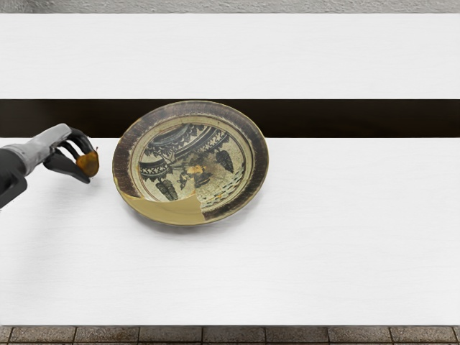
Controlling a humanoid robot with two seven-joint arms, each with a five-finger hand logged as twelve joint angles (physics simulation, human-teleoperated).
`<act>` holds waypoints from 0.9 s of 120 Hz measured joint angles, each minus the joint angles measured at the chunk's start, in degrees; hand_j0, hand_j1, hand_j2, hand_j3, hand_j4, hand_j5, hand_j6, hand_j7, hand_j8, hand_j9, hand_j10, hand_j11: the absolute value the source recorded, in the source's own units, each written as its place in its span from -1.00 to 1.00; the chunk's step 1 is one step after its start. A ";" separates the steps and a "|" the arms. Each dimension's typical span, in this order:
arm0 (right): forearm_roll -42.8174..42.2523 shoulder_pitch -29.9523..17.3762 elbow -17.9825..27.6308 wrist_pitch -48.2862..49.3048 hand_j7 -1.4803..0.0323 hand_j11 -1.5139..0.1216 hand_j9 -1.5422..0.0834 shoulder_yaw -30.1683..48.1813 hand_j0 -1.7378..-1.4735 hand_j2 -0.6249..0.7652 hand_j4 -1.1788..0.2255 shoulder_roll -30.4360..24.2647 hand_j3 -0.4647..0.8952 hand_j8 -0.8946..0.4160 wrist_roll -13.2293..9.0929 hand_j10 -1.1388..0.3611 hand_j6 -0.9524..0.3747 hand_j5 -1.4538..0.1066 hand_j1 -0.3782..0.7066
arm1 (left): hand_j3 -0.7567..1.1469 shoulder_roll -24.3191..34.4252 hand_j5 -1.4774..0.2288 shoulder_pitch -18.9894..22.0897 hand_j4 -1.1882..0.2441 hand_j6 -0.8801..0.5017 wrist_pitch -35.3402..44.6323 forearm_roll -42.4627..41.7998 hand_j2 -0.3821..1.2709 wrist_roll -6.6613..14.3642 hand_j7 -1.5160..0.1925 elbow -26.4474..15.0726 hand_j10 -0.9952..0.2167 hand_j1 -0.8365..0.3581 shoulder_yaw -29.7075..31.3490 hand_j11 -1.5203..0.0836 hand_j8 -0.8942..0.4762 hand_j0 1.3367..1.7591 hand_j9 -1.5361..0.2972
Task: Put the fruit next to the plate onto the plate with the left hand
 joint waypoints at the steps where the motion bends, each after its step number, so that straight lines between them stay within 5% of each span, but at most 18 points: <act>1: 0.00 0.00 0.00 0.00 0.96 0.85 0.90 0.00 -0.40 -0.10 0.68 0.00 -0.32 0.36 0.00 0.52 0.43 0.86 -0.95 | -0.20 0.02 -0.53 -0.03 -0.25 -0.33 -0.03 -0.06 0.04 0.00 -0.46 -0.05 -0.64 -0.20 0.00 -0.38 -0.43 0.51 -0.44; 108: 0.00 0.08 -0.03 -0.01 0.96 0.85 0.90 0.00 -0.40 -0.10 0.68 0.00 -0.32 0.36 0.00 0.52 0.43 0.86 -0.95 | -0.20 0.38 -0.55 -7.06 -0.33 -0.39 -8.04 -4.47 0.09 1.14 -0.48 -3.06 -0.68 -0.17 -1.39 -0.41 -0.47 0.51 -0.47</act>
